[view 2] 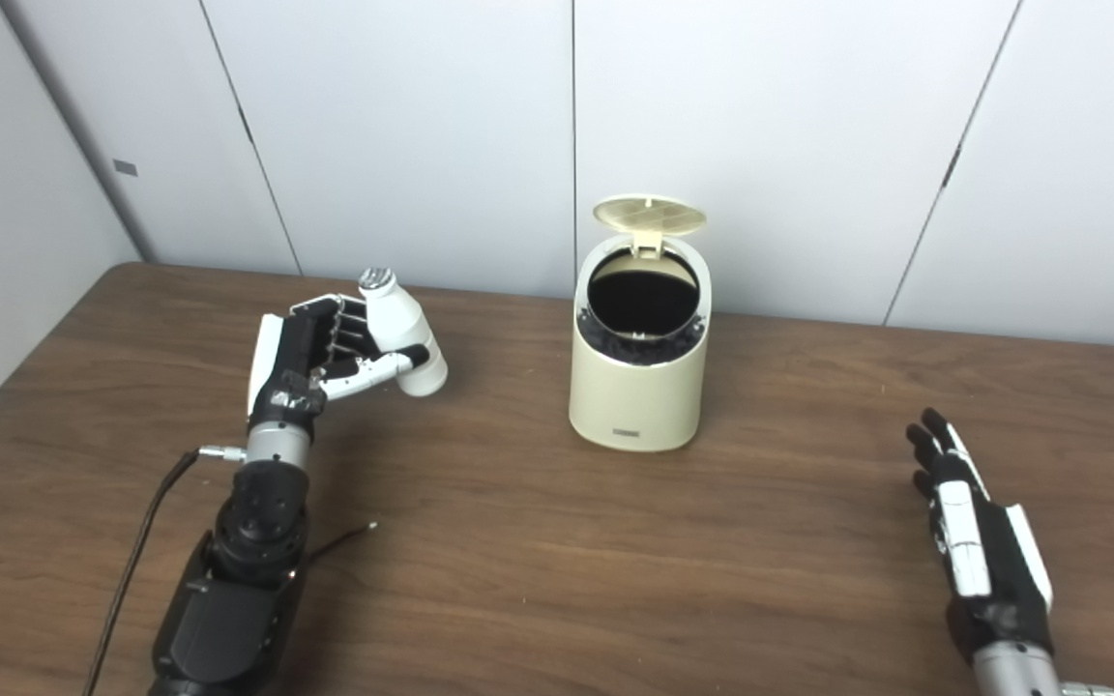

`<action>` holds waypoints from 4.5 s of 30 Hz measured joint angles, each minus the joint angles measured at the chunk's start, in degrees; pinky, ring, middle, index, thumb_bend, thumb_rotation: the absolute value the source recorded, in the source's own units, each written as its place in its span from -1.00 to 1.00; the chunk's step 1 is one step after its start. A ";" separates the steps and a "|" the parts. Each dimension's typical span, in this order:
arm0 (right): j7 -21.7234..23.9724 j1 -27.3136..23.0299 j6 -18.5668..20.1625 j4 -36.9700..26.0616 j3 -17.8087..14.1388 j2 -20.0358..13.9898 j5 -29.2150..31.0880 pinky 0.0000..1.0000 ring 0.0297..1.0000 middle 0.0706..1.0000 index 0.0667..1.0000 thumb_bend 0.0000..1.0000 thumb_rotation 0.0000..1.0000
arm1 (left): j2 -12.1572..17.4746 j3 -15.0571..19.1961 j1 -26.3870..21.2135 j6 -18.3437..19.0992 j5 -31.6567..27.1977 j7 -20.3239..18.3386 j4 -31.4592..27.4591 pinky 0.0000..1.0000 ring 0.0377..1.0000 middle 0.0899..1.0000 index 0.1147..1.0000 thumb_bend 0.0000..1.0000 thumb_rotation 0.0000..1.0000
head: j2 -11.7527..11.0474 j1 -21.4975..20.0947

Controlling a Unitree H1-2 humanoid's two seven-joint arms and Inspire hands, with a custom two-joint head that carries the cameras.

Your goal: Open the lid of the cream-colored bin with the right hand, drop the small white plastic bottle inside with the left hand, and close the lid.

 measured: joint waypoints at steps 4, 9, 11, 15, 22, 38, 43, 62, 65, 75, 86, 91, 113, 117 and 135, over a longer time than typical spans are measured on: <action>-0.13 0.00 0.00 -0.01 0.19 0.00 -0.47 0.93 0.94 0.88 0.90 0.24 1.00 | 0.06 -0.69 0.18 -0.55 0.30 -0.14 -1.36 -0.12 -0.11 -0.12 -0.17 0.01 -1.00 | 0.00 -0.35; -0.22 0.01 -0.20 0.07 0.28 0.03 -0.63 0.97 0.96 0.90 0.91 0.21 1.00 | 0.02 -1.58 0.30 -0.50 1.36 -0.58 -4.61 -0.13 -0.12 -0.11 -0.18 0.01 -1.00 | -0.26 -1.58; -0.14 0.00 -0.25 0.09 0.35 0.05 -0.53 0.99 0.98 0.91 0.91 0.21 1.00 | 0.01 -2.04 0.30 -0.51 1.72 -0.73 -5.59 -0.15 -0.13 -0.12 -0.17 0.01 -1.00 | -0.35 -2.55; -0.11 0.00 -0.50 0.23 0.44 0.35 -0.30 1.00 0.98 0.92 0.90 0.21 1.00 | -0.04 -3.04 0.33 -0.54 2.07 -1.00 -8.23 -0.17 -0.13 -0.12 -0.16 0.01 -1.00 | -0.35 -3.60; -0.68 0.01 -1.07 0.44 0.69 0.98 -0.95 0.95 0.94 0.88 0.86 0.18 1.00 | 0.22 -5.73 0.38 -2.89 4.42 -1.34 -10.72 -0.26 -0.20 -0.14 -0.12 0.00 -1.00 | -0.97 -5.89; -1.72 0.08 -1.21 0.44 1.13 1.27 -1.47 0.96 0.94 0.89 0.89 0.18 1.00 | -1.48 -8.26 -1.67 -5.25 6.65 -3.59 -16.87 -0.27 -0.20 -0.08 -0.16 0.00 -1.00 | -1.67 -7.38; -2.17 0.09 -2.46 1.09 1.21 1.39 -1.83 0.94 0.93 0.88 0.87 0.20 1.00 | -2.36 -9.07 -3.45 -6.35 7.24 -4.25 -16.86 -0.28 -0.19 -0.09 -0.16 0.00 -1.00 | -1.84 -7.65; -2.54 -0.29 -4.42 2.64 1.60 1.85 -1.85 1.00 0.94 0.88 0.87 0.23 1.00 | -6.85 -11.24 -9.33 -13.90 12.40 -0.76 -6.84 -0.26 -0.22 -0.13 -0.12 0.00 -1.00 | -2.55 -8.79; -2.55 -0.60 -4.44 2.91 1.61 1.86 -1.82 0.99 0.94 0.88 0.89 0.22 1.00 | -7.96 -11.50 -9.93 -14.83 12.41 -0.20 -4.37 -0.25 -0.21 -0.11 -0.14 0.00 -1.00 | -2.64 -8.88; -2.57 -1.04 -4.54 3.41 1.63 1.89 -1.83 0.98 0.94 0.90 0.92 0.23 1.00 | -9.27 -12.45 -10.95 -19.71 13.34 3.11 3.78 -0.29 -0.24 -0.06 -0.15 0.00 -1.00 | -3.25 -9.32; -2.50 -1.19 -4.61 3.63 1.53 1.94 -1.43 1.00 0.96 0.92 0.96 0.21 1.00 | -9.25 -12.40 -11.08 -22.15 13.34 5.98 9.24 -0.23 -0.24 -0.05 -0.15 0.00 -1.00 | -3.52 -8.88; -2.46 -1.25 -4.66 3.79 1.57 1.84 -1.35 1.00 0.96 0.91 0.95 0.25 1.00 | -9.29 -12.46 -11.39 -24.17 13.54 7.96 10.46 -0.26 -0.25 -0.06 -0.13 0.00 -1.00 | -3.60 -8.18; -2.50 -1.12 -4.63 3.44 2.11 1.86 -1.53 0.96 0.94 0.89 0.94 0.22 1.00 | -9.65 -14.04 -13.63 -29.90 15.79 14.70 19.40 -0.27 -0.24 -0.06 -0.13 0.00 -1.00 | -3.43 -9.14; -2.51 -1.12 -4.63 3.44 2.09 1.86 -1.45 0.95 0.93 0.89 0.95 0.25 1.00 | -9.65 -14.35 -13.83 -30.06 15.89 15.36 20.48 -0.27 -0.25 -0.07 -0.11 0.00 -1.00 | -3.43 -9.14; -2.74 -0.86 -4.61 3.09 1.99 2.04 -1.70 0.91 0.91 0.85 0.83 0.23 1.00 | -10.11 -13.72 -14.09 -28.45 16.65 15.56 20.32 -0.51 -0.16 -0.22 -0.06 0.00 -1.00 | -3.08 -9.14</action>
